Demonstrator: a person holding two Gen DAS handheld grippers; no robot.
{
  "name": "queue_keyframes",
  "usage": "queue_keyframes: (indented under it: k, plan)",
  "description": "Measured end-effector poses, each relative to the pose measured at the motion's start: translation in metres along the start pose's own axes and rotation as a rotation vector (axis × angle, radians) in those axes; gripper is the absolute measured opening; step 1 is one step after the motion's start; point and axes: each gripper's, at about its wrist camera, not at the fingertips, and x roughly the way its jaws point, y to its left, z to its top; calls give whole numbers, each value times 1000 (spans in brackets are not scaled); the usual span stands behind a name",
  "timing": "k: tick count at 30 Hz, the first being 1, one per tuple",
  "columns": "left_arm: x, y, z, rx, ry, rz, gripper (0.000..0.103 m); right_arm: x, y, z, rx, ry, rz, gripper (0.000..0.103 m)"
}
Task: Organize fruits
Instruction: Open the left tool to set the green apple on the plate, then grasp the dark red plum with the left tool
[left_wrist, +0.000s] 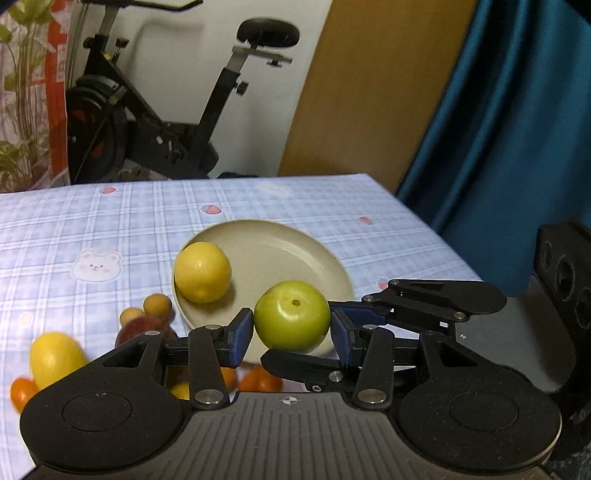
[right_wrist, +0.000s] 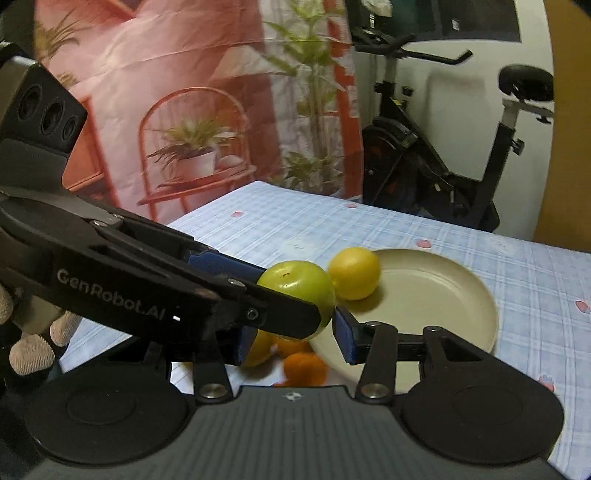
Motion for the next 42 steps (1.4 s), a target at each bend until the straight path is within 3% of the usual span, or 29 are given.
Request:
queue_keyframes:
  k: [6,15,21,25,31,36,42]
  plan:
    - [42,12,6,-16,92,47,48,41,-25,-2,41,34,7,47]
    - [68,26,11,-26,141,86,48,75,-40,-13,101,63,8,47]
    - [51,31,9,-24,131,74,49,81,-45,-16,133,73,5,49]
    - [20,45,17,-50,65,12,50,72,-40,-11,126,63,-43,50]
    - [-22,75,27,-51,-12,93,53,47,-42,-3,173,-6,-66,50]
    - [-25,92,21,-81,12,133,53,44,-23,9,108,-33,-42,51]
    - [-16,105,5,-136,58,103,53,70,12,15,-5,20,30,51]
